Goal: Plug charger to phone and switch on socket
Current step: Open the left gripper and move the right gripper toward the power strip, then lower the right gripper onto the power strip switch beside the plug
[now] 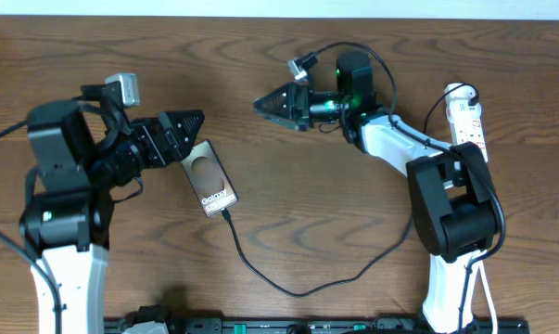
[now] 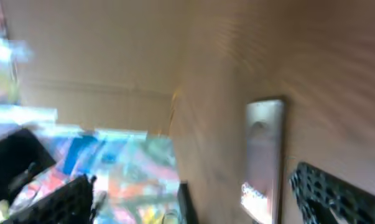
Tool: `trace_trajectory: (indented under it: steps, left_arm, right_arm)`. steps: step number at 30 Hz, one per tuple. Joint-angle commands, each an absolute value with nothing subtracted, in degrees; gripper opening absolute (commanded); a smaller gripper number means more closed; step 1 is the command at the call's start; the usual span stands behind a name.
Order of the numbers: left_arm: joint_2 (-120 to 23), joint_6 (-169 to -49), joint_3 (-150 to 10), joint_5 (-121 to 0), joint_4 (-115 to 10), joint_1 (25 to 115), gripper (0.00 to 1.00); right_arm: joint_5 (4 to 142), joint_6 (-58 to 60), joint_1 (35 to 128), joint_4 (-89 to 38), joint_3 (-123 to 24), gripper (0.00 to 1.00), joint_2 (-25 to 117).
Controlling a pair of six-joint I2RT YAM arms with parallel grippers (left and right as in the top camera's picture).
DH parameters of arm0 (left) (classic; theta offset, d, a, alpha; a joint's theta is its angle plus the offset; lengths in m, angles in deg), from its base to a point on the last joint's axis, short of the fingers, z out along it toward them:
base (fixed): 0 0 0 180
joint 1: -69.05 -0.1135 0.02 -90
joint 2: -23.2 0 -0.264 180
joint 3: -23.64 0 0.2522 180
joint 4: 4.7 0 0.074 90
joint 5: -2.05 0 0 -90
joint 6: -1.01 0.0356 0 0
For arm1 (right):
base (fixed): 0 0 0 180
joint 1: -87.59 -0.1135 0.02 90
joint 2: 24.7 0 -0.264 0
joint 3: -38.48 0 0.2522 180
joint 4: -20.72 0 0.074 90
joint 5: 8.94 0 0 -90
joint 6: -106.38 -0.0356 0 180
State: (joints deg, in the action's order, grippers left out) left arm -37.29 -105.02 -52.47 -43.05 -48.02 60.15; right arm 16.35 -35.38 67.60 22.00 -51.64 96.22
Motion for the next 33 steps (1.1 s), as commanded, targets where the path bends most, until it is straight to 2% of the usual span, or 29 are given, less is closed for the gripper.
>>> trace_trajectory:
  steps: [1, 4, 9, 14, 19, 24, 28, 29, 31, 33]
  left_arm:
    - [-36.24, -104.25, -52.88, -42.11, -47.95, 60.06, 0.89]
    - [-37.0, -104.25, -52.88, -42.15, -47.91, 60.06, 0.89]
    - [-38.51, -104.25, -52.88, -42.56, -47.93, 60.06, 0.89]
    - [-40.81, -104.25, -52.88, -42.56, -47.95, 60.06, 0.89]
    - [-42.49, -104.25, -52.88, -42.54, -47.95, 60.06, 0.89]
    - [-42.99, -104.25, -52.88, -42.54, -47.95, 60.06, 0.89]
    - [-43.02, -104.25, -52.88, -42.56, -47.93, 60.06, 0.89]
    - [-43.02, -104.23, -52.88, -42.56, -47.93, 60.06, 0.89]
    - [-43.02, -104.23, -52.88, -42.56, -47.93, 60.06, 0.89]
    - [-43.02, -104.23, -52.88, -42.56, -47.95, 60.06, 0.89]
  right_arm:
    - [31.87, -24.13, 68.56, 8.15, -51.77, 0.99, 91.04]
    - [46.76, -15.36, 69.89, -8.86, -51.79, 0.99, 82.19]
    - [66.45, -13.51, 73.94, -22.63, -51.79, 0.99, 68.51]
    - [76.66, -9.96, 81.52, -29.42, -51.79, 0.99, 56.97]
    - [82.76, -6.38, 91.86, -34.21, -51.79, 0.99, 52.38]
    - [79.91, 0.77, 104.73, -36.4, -51.77, 0.99, 54.3]
    - [65.62, 12.0, 114.5, -35.46, -51.77, 0.99, 58.76]
    - [63.15, 14.12, 115.55, -35.24, -51.77, 0.99, 59.59]
    - [51.06, 25.62, 118.79, -35.76, -51.77, 0.99, 63.59]
    - [45.97, 30.14, 120.14, -36.38, -51.77, 0.98, 66.72]
